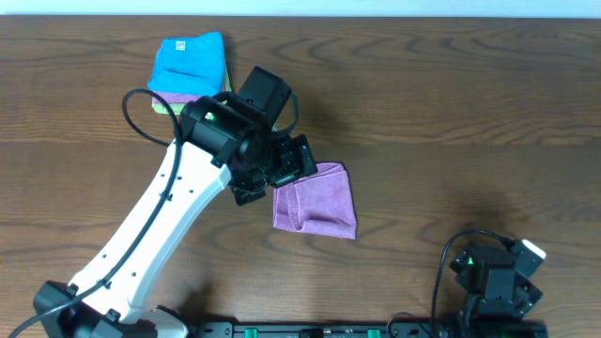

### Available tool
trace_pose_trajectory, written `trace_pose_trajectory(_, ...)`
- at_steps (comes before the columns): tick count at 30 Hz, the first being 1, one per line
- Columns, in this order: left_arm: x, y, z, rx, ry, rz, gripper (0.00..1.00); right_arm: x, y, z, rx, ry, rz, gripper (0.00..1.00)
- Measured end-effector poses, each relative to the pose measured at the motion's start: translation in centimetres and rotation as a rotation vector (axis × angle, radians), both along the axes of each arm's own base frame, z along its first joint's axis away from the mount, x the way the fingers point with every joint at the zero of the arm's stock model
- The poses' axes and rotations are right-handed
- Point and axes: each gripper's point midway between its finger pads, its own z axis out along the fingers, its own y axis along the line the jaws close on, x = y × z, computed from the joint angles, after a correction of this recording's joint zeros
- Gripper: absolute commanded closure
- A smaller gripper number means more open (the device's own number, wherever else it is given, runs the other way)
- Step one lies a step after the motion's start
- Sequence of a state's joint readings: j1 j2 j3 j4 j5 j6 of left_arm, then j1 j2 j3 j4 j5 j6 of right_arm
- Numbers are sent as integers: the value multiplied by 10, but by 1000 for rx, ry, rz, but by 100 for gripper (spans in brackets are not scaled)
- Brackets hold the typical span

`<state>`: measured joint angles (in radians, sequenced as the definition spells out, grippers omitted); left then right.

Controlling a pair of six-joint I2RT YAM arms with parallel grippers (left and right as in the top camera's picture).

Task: Fold the cloth

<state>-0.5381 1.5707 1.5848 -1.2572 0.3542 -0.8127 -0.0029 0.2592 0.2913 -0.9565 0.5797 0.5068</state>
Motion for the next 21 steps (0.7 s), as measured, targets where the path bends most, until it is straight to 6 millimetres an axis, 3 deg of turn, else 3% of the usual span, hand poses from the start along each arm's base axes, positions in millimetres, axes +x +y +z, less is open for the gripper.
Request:
trace_pose_trajectory(4, 3, 7, -2, 39, -10, 31, 3, 0, 0, 0, 0, 0, 0, 1)
trace_pose_trajectory(8, 7, 28, -8, 160, -39, 68, 5, 0, 0, 0, 0, 0, 0, 1)
trace_pose_trajectory(13, 34, 39, -16, 256, -134, 97, 5, 0, 0, 0, 0, 0, 0, 1)
trace_pose_trajectory(17, 57, 33, -48, 305, -114, 97, 4, 0, 0, 0, 0, 0, 0, 1)
trace_pose_trajectory(18, 64, 31, -58, 310, -105, 94, 0, 0, 0, 0, 0, 0, 0, 1)
trace_pose_trajectory(21, 80, 22, -92, 310, -64, 66, 8, 0, 0, 0, 1, 0, 0, 1)
